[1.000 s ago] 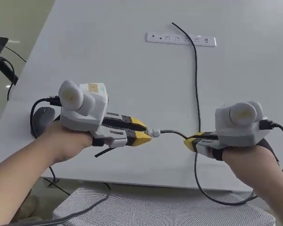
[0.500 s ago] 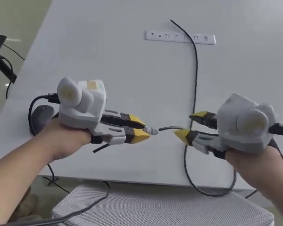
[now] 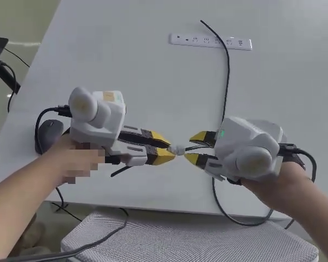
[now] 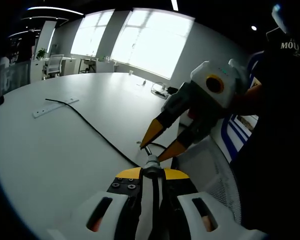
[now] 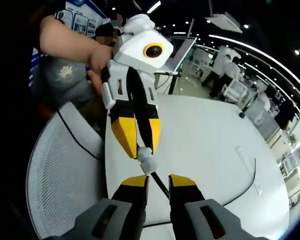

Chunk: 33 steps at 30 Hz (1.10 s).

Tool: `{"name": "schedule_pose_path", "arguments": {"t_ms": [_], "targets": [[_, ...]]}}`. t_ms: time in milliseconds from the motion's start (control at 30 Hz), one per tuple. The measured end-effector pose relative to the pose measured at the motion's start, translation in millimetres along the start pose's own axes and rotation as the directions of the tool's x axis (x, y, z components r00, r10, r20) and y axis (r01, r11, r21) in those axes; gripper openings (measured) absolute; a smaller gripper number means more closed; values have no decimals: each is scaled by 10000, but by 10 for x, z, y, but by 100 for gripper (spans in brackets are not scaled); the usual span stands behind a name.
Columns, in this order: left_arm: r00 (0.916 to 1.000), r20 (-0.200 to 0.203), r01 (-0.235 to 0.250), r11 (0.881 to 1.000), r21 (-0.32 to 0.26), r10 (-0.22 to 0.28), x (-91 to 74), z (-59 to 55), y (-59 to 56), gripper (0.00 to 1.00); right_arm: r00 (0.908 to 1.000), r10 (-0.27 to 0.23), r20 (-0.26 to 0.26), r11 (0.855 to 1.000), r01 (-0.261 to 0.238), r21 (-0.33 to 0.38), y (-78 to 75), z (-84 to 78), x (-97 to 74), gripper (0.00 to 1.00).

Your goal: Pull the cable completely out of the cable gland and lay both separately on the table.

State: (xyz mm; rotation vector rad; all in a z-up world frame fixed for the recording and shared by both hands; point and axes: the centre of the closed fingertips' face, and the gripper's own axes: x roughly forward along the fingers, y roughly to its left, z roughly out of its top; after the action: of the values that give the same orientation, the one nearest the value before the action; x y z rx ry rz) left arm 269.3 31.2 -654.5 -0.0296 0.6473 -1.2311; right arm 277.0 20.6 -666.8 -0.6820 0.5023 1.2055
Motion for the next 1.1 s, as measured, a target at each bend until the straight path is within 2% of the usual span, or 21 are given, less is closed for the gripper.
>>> {"name": "schedule_pose_path", "arguments": {"t_ms": [133, 333, 467, 700, 800, 1100], "targets": [[10000, 2, 17, 10000, -24, -17, 1, -1, 4, 14, 9999, -9, -162, 9999, 7, -133, 11, -33, 13, 4], [10000, -28, 29, 10000, 2, -29, 18, -6, 2, 14, 9997, -28, -262, 9999, 24, -147, 17, -67, 32, 3], [10000, 50, -3, 10000, 31, 3, 24, 15, 9, 14, 9994, -165, -313, 9993, 175, 324, -1, -94, 32, 2], [9999, 165, -26, 9999, 131, 24, 11, 33, 24, 14, 9970, -401, -658, 9936, 468, 1029, -82, -241, -10, 1], [9998, 211, -33, 9997, 247, 28, 11, 43, 21, 14, 9959, -454, -778, 9860, 572, 1567, -110, -310, -29, 1], [9997, 236, -25, 9990, 443, 15, 21, 63, 21, 14, 9933, -512, -1039, 9704, 740, 2301, -128, -461, -59, 1]]}}
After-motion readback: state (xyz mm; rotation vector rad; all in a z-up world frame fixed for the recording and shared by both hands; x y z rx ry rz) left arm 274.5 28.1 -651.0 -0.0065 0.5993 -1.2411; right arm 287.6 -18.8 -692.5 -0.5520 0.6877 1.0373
